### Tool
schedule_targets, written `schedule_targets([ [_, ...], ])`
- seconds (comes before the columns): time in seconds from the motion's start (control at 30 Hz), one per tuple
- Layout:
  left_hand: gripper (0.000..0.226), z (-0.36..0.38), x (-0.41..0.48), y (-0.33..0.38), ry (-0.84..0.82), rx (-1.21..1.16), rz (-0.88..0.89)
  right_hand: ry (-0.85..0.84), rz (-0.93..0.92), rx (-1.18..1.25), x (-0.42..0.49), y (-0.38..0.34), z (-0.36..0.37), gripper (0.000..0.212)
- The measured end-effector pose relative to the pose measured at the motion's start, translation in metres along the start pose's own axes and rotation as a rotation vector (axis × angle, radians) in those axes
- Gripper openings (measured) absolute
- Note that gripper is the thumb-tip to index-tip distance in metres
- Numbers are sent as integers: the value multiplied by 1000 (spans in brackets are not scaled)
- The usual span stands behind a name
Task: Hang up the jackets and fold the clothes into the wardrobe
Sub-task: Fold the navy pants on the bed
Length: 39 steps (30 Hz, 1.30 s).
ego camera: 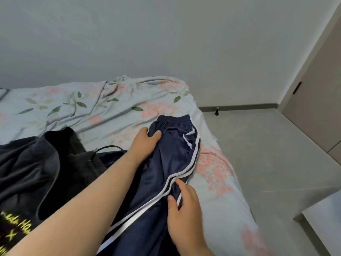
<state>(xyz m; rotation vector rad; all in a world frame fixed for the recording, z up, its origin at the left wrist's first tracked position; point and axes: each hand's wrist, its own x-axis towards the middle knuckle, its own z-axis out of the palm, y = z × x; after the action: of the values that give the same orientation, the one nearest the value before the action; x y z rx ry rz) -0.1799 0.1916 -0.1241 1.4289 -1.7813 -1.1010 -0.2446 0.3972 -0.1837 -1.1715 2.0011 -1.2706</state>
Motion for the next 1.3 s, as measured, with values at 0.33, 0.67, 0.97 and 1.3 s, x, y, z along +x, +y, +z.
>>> schedule_targets([
  [0.33, 57, -131, -326, -74, 9, 265, 50, -192, 84, -41, -1, -22, -20, 51],
  [0.67, 78, -209, -358, -110, -88, 877, -277, -345, 188, -77, -214, -65, -29, 32],
  [0.97, 8, -183, -424, -49, -582, 438, -329, -475, 690, 573, -287, -68, 17, 13],
  [1.3, 14, -181, -440, -53, -356, -690, -493, -494, 763, 889, -265, -47, -105, 35],
])
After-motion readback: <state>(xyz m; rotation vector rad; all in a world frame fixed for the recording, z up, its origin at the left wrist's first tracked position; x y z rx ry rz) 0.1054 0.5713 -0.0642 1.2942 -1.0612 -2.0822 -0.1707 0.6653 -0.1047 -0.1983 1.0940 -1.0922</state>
